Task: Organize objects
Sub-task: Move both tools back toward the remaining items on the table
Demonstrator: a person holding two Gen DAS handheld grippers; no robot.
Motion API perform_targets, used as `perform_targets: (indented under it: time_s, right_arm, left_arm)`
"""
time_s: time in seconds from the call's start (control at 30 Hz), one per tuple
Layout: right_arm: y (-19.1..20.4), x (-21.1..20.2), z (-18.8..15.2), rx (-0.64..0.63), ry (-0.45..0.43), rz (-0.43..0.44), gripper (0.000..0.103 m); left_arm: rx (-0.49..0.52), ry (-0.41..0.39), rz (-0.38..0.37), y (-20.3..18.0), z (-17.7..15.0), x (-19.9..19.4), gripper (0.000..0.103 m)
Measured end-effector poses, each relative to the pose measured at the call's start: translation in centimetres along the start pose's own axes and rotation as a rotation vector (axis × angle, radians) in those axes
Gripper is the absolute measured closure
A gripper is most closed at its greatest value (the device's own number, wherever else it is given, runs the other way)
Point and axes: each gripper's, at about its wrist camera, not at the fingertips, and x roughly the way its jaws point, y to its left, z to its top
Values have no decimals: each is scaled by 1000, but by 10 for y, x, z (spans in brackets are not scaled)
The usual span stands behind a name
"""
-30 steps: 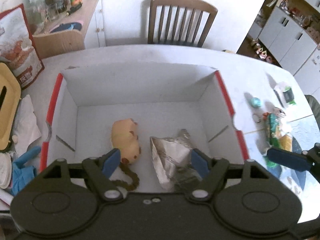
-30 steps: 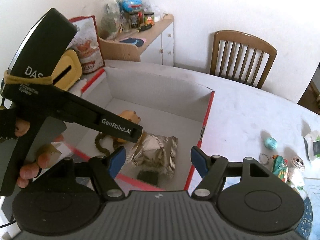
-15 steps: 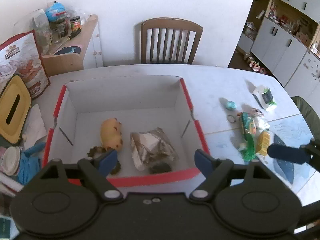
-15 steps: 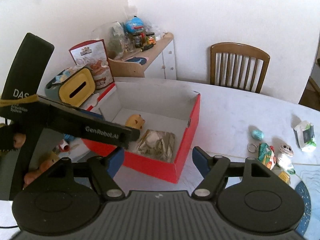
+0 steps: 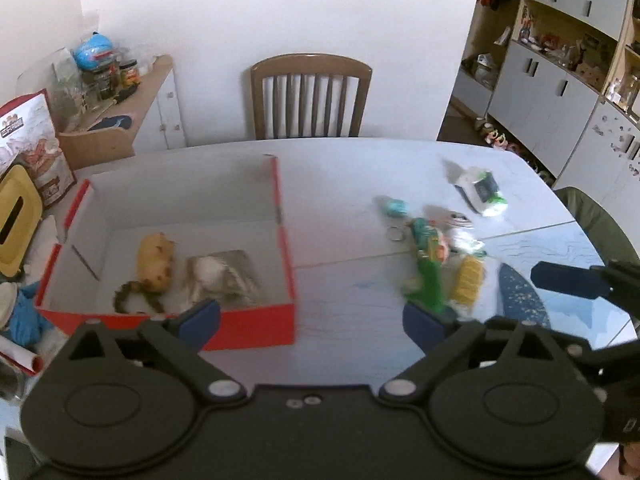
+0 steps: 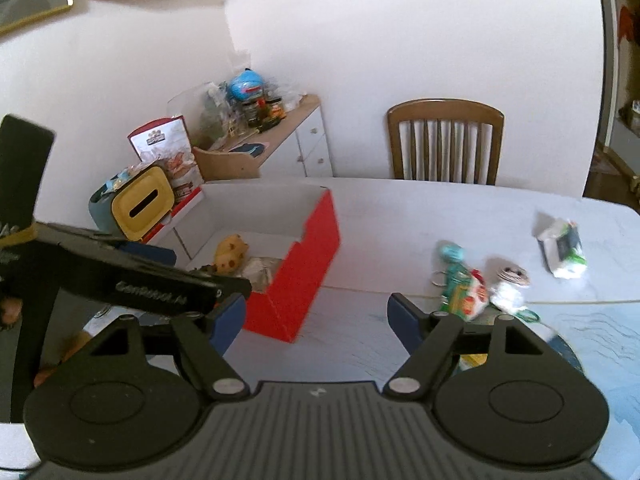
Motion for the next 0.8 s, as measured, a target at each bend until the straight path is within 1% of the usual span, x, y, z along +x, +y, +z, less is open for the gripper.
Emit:
perform_targets:
  time_s: [0.03,0.23,0.43,0.5,0.6,0.8]
  right_arm:
    - [-7,-4,-2,4,-5,-2,20]
    - [-50,-20,-17,6,-6,5,18]
    - [-89,-28,-27,7,-21,0,8]
    - [-100,-26,-28,11,-19,-8,6]
    - [-118,-20,-29,31,-17,-35,6]
    - [-151,1,-37,90,17,-83,6]
  left_arm:
    - [0,-6,7,-8,-2,0,2]
    - [7,-11,1,-48,-13,6,0]
    - [29,-43,-21,-82,-24,18,0]
    - [28,-47,-18,-89,-27,25,0]
    - [24,-65,13,-100,-29,35,0]
    - [-19,-76,43,-105,-15,57,0]
